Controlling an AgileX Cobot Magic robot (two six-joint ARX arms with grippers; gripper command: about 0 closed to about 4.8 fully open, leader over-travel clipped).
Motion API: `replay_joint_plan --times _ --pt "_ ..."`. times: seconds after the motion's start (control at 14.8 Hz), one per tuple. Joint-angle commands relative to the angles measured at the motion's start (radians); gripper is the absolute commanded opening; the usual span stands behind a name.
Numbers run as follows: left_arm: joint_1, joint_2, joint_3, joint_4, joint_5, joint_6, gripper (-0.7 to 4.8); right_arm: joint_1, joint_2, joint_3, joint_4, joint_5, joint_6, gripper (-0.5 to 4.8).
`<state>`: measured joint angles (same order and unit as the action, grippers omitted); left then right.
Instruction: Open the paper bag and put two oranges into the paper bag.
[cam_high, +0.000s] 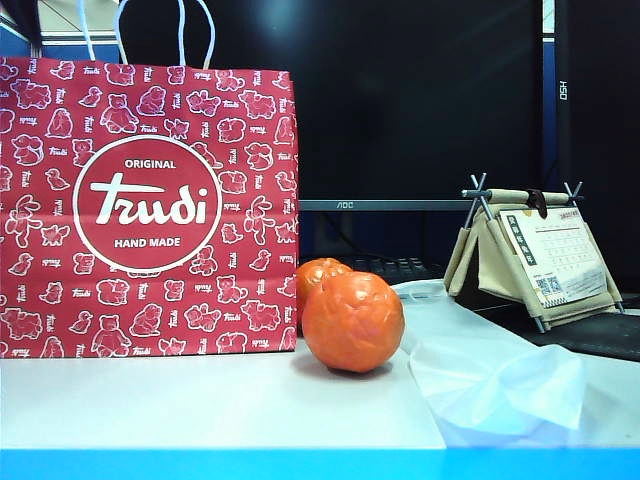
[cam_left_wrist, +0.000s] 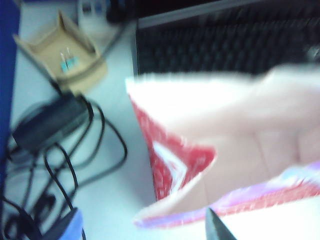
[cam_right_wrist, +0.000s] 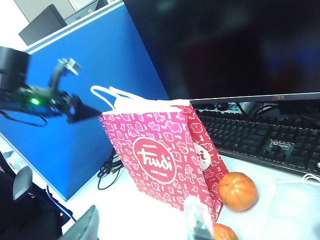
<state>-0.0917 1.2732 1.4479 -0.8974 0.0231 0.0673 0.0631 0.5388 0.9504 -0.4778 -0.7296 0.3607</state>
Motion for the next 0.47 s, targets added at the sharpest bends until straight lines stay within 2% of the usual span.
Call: replay_joint_plan --times 0.07,0.13,0.2,0.27,0.47 --pt "0.000 -0.005 0.074 0.018 0.003 0.012 3.23 0.002 -0.001 0.005 0.011 -0.001 -0.003 2.21" --pt "0.000 0.000 0.087 0.068 0.008 0.011 3.23 0.002 -0.001 0.005 0.011 -0.002 -0.003 2.21" --pt "0.000 0.016 0.087 0.055 0.041 0.015 3.24 0.002 -0.001 0.005 0.011 -0.002 -0.003 2.21" --pt "0.000 0.051 0.087 0.043 0.052 0.032 3.50 0.002 -0.001 0.005 0.011 -0.003 -0.002 2.21" --pt "0.000 0.120 0.087 0.034 0.041 0.038 3.50 0.002 -0.001 0.005 0.010 -0.007 -0.001 2.21"
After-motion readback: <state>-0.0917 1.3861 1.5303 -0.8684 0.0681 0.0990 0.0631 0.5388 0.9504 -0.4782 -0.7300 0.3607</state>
